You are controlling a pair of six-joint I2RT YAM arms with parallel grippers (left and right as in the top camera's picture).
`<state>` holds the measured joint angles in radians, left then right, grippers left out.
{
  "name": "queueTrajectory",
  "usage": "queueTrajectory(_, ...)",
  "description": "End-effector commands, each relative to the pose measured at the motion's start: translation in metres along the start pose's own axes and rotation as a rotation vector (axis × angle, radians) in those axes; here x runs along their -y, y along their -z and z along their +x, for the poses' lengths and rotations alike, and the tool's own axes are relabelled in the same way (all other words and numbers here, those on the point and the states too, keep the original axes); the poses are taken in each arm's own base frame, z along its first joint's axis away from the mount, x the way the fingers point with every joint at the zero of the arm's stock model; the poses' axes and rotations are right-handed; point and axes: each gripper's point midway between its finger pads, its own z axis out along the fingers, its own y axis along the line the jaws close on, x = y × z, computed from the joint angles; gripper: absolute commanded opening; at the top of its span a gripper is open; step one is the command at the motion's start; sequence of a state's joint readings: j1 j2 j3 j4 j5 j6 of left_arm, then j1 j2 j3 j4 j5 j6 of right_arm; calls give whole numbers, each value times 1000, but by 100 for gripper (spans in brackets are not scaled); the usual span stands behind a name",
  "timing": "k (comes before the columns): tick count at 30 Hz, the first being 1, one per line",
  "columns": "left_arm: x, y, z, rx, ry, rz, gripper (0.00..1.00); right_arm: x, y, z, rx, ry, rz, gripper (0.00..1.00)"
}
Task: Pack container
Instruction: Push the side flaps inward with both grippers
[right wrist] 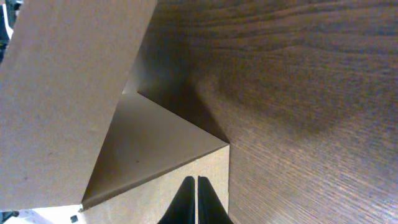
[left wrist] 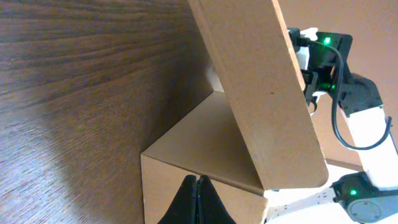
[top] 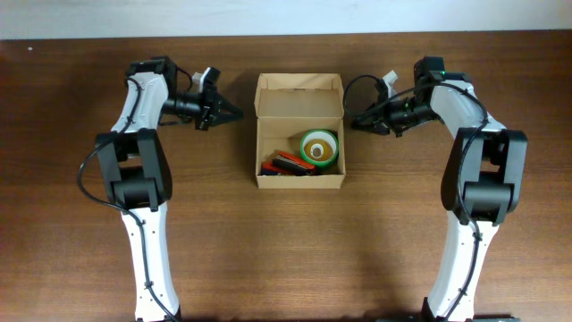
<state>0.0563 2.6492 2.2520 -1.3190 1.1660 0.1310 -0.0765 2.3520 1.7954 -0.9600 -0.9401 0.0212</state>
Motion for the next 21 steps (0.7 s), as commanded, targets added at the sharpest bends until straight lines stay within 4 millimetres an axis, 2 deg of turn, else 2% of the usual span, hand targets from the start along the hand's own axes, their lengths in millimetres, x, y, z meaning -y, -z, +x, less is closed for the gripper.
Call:
queueTrajectory(1, -15, -14, 5, -32, 30, -13, 2, 0, -4, -1, -3, 1, -7, 4)
queueTrajectory(4, -19, -23, 7, -47, 57, 4, 2, -3, -4, -3, 1, 10, -23, 4)
queueTrajectory(8, -16, -29, 3, -35, 33, 86, 2, -21, -2, -12, 31, 65, -127, 4)
queueTrajectory(21, -17, -33, -19, 16, -10, 92, 2, -22, -5, -34, 85, -24, -169, 4)
